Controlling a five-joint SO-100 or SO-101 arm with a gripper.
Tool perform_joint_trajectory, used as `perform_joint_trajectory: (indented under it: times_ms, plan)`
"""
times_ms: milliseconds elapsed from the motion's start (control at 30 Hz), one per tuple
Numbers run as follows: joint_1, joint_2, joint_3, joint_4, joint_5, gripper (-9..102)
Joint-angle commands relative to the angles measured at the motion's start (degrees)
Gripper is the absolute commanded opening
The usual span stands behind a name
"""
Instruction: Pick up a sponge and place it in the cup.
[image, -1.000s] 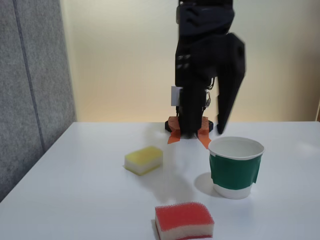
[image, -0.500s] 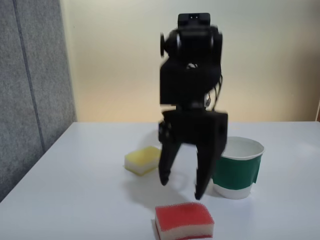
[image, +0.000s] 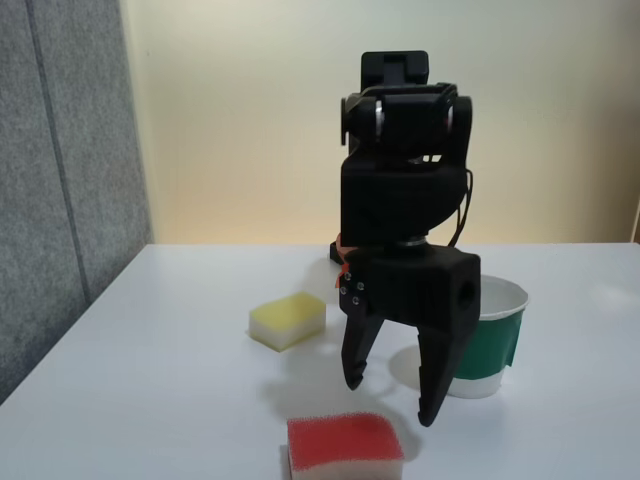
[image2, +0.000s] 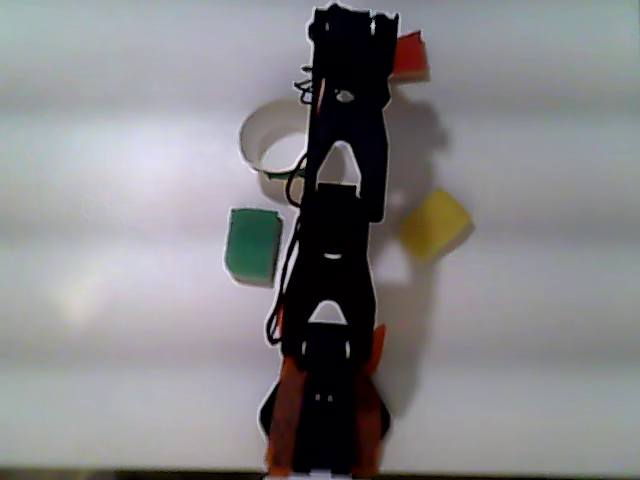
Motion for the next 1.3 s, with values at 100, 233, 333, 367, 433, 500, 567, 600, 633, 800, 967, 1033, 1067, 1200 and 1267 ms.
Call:
perform_joint_trajectory:
  times_ms: [100,233,333,367,433,500,567,600,633,800,967,1033,1067,1200,1267]
  plan:
    - [1.1,8.9,-2.4,-1.9,2.4,36]
    - [2.8,5.3,-9.0,-5.8,6.0,36]
    - [4.0,-1.2,-17.1,-7.3,11.4,34]
    - [4.3,-4.0,-20.1,-7.2,14.0,32]
    - [4.7,-8.2,-24.7,-7.1,15.8,31]
    - [5.1,-10.8,-26.6,-6.3,17.6,30]
    - [5.2,-13.6,-29.3,-4.5,18.5,30]
    - [5.2,-15.0,-30.4,-3.7,18.8,29]
    - [5.2,-16.4,-31.7,-2.8,19.2,29]
    - [5.3,-21.8,-35.3,1.2,18.3,30]
    - [5.9,-26.4,-37.4,2.5,16.3,19]
    - [6.1,-30.3,-41.6,2.7,14.4,12]
    - [6.3,-33.5,-46.1,2.4,11.2,6]
    - [6.4,-34.6,-47.1,0.5,3.2,0]
    - [6.4,-32.3,-47.1,3.9,2.3,0]
